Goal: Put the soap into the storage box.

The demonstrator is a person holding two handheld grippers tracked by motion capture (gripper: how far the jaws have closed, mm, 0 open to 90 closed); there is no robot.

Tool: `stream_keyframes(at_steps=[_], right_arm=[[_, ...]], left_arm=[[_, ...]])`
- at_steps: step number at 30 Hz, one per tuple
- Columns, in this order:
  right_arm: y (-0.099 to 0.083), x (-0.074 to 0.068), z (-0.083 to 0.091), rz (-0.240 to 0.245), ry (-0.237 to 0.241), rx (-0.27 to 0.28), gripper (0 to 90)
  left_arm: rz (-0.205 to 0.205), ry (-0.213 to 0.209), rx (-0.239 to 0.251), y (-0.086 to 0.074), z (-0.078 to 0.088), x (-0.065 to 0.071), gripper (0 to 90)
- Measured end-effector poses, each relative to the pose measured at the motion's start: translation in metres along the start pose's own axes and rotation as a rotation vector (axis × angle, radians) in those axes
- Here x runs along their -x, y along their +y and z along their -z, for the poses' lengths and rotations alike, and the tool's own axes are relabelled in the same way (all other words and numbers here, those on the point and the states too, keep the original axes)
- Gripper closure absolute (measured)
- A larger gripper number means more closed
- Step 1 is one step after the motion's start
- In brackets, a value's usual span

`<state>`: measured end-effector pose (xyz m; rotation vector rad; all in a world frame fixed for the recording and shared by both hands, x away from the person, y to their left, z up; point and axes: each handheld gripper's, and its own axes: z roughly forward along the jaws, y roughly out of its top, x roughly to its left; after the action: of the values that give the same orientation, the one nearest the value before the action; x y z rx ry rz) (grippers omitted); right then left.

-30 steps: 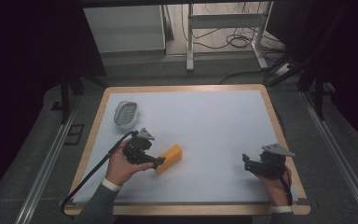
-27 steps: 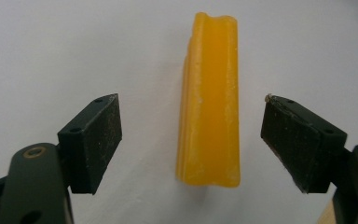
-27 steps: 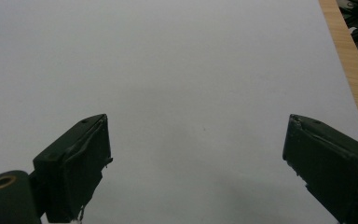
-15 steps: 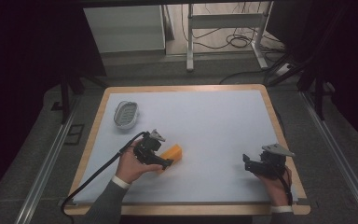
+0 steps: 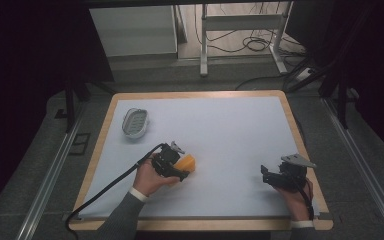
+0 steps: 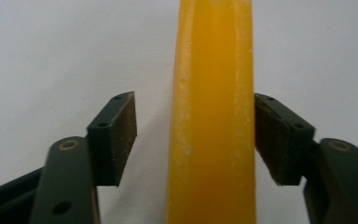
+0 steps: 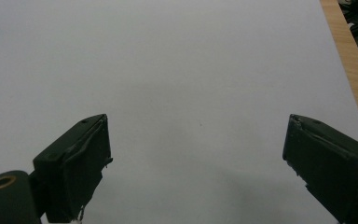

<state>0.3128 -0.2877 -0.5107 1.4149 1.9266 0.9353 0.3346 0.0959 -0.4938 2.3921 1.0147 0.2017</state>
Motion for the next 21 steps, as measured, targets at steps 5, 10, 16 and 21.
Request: stream_keyframes(at_steps=[5, 10, 16, 21], right_arm=[[-0.0006, -0.0002, -0.0009, 0.0, -0.003, -0.004, 7.6], [-0.0008, 0.0001, -0.001, -0.003, -0.004, -0.008, 7.6], [-0.0011, 0.0002, -0.0013, -0.003, -0.006, -0.01, 7.6], [0.0005, -0.0009, 0.0009, -0.009, 0.002, 0.003, 7.6]], left_arm=[[-0.004, -0.012, -0.013, 0.0, -0.0043, -0.0005, 44.7], [-0.02, -0.038, -0.013, -0.0002, -0.0047, 0.0002, 59.1], [-0.018, -0.02, -0.007, -0.0007, -0.0025, 0.0, 60.7], [-0.008, -0.055, 0.016, 0.0002, 0.0037, -0.0011, 60.7]])
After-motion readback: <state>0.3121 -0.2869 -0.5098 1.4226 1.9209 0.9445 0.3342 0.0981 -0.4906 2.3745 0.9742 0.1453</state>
